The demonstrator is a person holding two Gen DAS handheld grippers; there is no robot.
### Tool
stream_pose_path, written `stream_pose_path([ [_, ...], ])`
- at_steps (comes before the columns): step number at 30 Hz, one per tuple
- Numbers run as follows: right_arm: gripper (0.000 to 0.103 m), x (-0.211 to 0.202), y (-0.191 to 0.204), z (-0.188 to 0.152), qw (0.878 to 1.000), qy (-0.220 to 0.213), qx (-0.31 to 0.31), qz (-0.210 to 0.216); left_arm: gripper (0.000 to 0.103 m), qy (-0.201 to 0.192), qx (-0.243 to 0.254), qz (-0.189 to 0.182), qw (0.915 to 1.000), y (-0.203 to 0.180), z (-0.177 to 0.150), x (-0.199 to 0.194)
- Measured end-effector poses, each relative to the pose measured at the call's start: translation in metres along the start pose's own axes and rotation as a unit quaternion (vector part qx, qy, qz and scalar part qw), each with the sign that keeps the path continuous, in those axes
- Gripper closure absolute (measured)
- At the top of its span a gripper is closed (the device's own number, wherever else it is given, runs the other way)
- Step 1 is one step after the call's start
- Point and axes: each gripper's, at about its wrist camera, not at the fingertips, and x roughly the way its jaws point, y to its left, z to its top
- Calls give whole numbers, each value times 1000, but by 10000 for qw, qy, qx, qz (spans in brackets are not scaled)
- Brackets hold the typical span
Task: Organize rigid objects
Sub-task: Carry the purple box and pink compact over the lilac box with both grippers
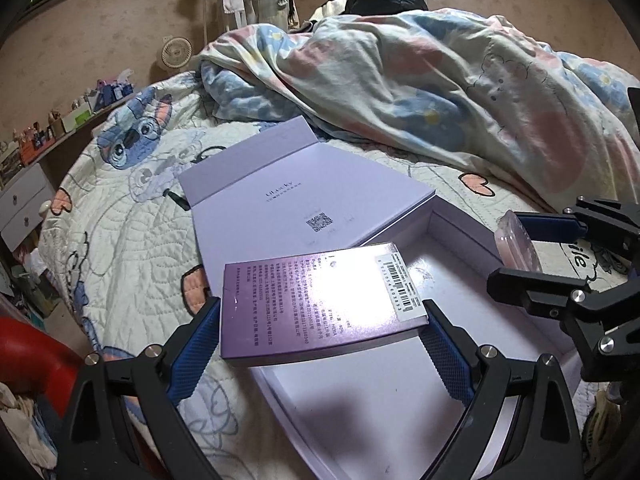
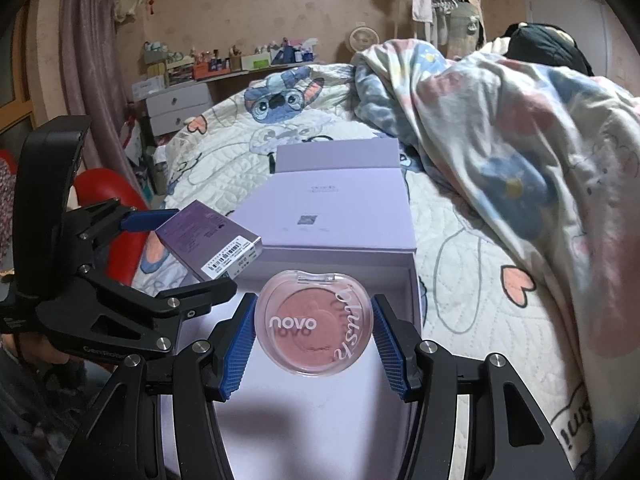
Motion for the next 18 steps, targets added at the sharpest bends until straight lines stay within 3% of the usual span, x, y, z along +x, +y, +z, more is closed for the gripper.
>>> stream_pose_path([
  [18,47,38,-11,-4,9987,472,-1,-173,7,492,100,-155,9986,-4,-5,42],
])
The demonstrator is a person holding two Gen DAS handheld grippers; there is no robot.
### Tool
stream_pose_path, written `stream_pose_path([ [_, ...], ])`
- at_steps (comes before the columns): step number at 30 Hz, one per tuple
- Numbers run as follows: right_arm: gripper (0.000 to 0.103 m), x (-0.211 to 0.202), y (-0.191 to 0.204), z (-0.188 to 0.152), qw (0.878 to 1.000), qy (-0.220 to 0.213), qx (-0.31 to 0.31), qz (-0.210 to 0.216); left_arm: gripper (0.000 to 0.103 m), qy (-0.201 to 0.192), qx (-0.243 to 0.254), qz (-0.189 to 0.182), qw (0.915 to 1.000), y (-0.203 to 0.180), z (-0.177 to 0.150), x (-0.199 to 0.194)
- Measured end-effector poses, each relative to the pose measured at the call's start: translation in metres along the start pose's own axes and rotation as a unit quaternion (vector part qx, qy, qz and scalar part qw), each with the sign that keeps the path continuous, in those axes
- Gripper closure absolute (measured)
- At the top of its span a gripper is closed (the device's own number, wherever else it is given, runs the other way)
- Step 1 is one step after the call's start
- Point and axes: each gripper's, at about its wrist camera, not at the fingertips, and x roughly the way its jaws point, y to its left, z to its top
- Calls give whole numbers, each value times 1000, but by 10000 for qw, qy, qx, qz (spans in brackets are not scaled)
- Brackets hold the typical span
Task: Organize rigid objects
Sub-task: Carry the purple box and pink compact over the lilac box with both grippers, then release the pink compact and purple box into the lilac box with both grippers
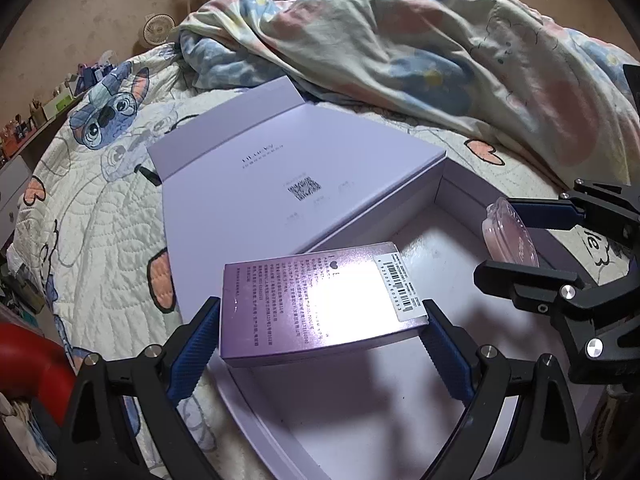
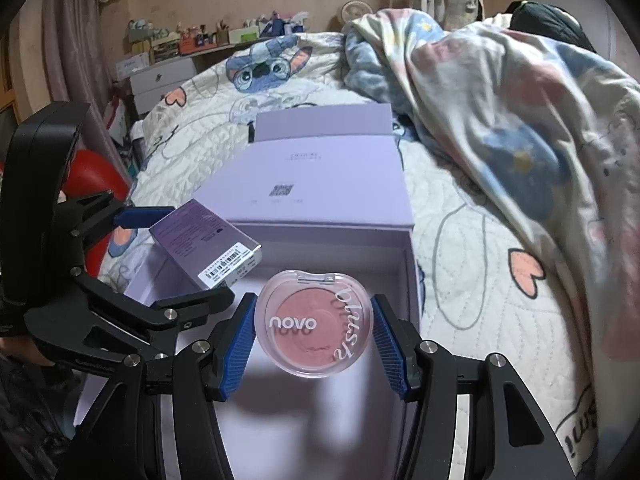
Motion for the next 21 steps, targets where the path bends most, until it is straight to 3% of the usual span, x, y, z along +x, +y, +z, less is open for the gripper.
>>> stream_pose_path([
  [6,45,3,-2,0,10000,62,14,-64,7,86,-19,-79,9999,-2,0,2],
  [9,31,1,-2,0,9999,72,50,-128,7,162,7,-21,9999,-4,0,5],
  [21,30,-22,1,-1,9995,-37,89,-315,6,226,9,174,9996,-7,-2,-8],
])
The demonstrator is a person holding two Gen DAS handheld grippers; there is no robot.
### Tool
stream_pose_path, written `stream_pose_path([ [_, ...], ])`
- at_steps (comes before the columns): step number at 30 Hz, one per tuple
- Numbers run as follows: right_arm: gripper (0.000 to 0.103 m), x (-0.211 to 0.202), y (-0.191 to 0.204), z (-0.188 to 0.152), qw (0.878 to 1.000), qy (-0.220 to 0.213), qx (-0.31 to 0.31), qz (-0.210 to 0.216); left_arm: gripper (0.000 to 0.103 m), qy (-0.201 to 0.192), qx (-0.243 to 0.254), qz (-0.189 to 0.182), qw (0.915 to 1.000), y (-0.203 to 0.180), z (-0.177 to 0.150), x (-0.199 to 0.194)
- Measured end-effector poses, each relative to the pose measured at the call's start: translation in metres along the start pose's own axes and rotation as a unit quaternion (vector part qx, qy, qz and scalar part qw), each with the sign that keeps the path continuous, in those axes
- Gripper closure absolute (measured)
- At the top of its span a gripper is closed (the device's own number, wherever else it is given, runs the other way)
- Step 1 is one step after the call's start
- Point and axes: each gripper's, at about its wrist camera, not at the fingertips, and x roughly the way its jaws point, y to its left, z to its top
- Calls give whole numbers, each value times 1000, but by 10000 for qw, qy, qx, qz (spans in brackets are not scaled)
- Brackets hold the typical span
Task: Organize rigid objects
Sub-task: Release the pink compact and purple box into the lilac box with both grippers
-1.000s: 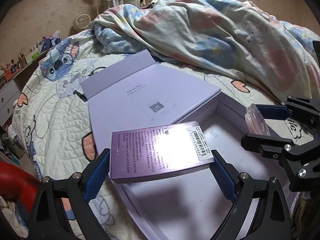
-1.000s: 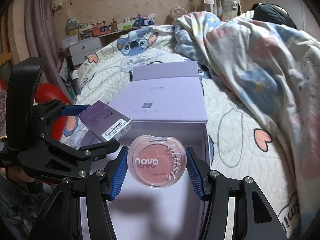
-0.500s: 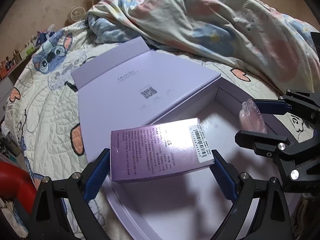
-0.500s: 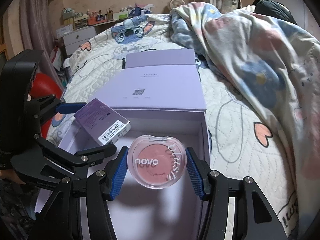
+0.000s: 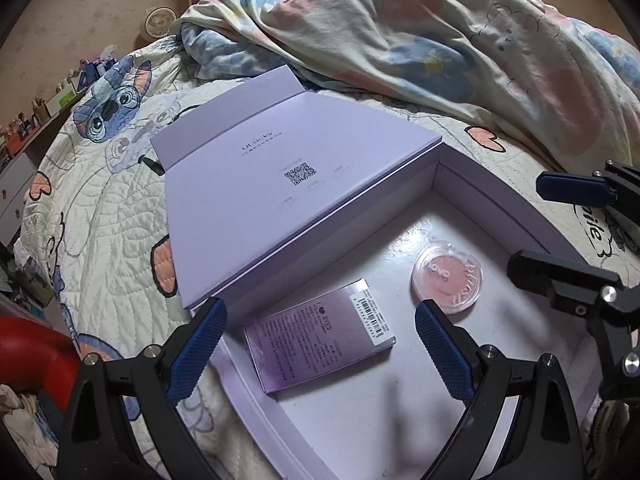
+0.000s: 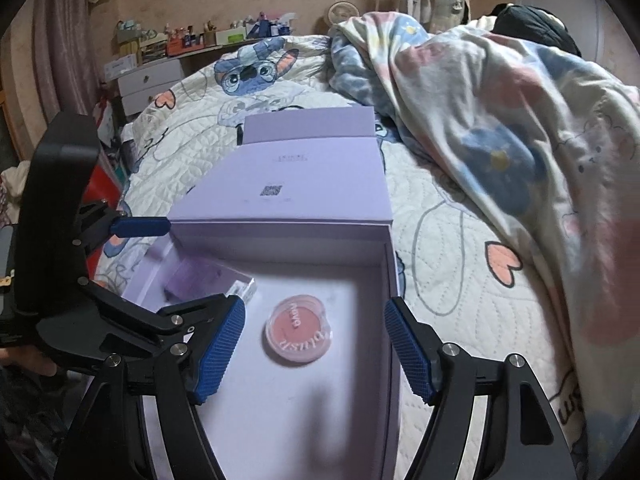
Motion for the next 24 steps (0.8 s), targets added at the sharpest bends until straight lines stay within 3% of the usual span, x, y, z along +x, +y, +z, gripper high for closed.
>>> stream_pose_path([
  [13,30,-46,8,-4,9995,-239,77,-191,6,-352,30,63,9994,-6,1,-45],
  [24,30,-93,21,-10,9977,-456,196,-458,6,-822,52,-164,9965,-11,-5,-96],
])
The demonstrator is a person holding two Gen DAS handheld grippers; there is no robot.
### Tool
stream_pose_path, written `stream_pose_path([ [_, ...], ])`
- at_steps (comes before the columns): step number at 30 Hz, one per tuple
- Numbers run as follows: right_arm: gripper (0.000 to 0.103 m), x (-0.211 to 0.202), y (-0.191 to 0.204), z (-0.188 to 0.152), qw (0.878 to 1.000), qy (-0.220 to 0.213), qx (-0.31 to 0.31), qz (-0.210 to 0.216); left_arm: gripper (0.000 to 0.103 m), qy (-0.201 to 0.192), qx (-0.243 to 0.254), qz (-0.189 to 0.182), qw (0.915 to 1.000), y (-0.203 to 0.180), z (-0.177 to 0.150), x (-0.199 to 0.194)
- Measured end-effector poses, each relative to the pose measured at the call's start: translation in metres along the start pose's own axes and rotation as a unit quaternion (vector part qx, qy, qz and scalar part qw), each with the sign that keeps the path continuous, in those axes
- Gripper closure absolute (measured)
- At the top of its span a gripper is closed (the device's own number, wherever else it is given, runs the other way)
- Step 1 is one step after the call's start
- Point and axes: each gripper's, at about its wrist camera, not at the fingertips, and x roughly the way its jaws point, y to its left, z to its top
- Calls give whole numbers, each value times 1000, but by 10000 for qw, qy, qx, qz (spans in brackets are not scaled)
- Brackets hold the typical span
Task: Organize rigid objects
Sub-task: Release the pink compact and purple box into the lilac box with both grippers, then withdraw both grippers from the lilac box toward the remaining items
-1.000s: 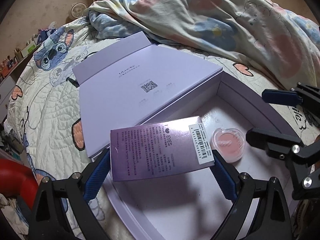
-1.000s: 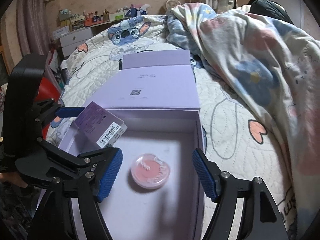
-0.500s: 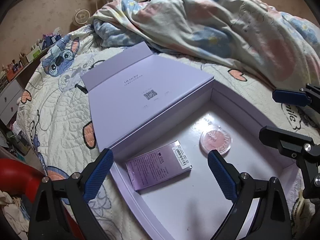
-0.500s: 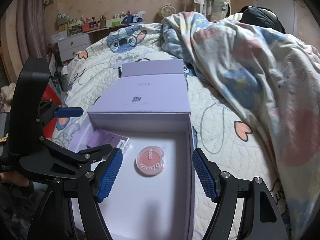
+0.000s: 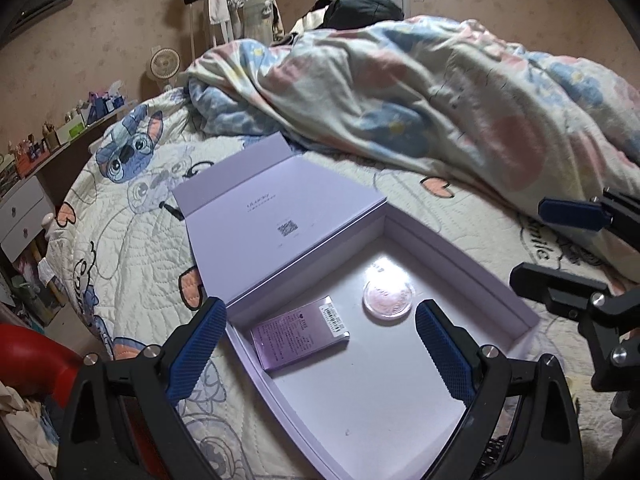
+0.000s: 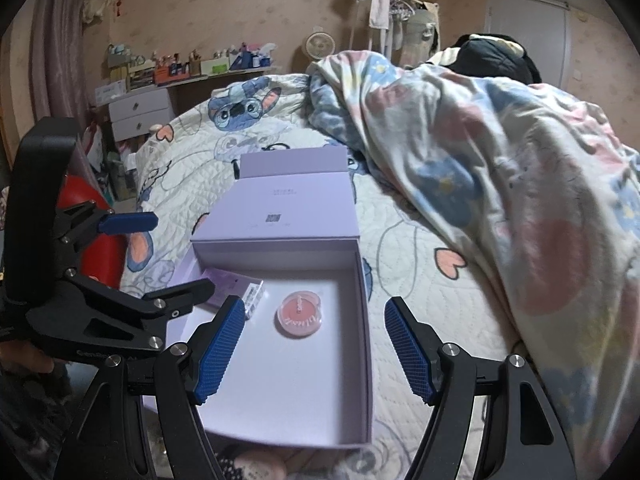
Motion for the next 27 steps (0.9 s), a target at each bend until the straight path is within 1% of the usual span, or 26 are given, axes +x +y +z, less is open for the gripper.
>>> stream_pose_path([
  [3,30,-13,5,-2,10000,-55,46,-21,6,-92,-16,-30,10000,-1,-1,-13],
  [9,28,-39,15,-8,9996,-243,99,-64,5,-101,-27,-52,9999,-2,-11,-32],
  [10,28,-42,17,-10,9996,-263,103,-79,4,-110,-9,-53,9999,-3,-13,-35],
  [27,24,-95,39,-44,9986,-452,194,-191,4,-171,108,-147,9997,-24,-47,-79],
])
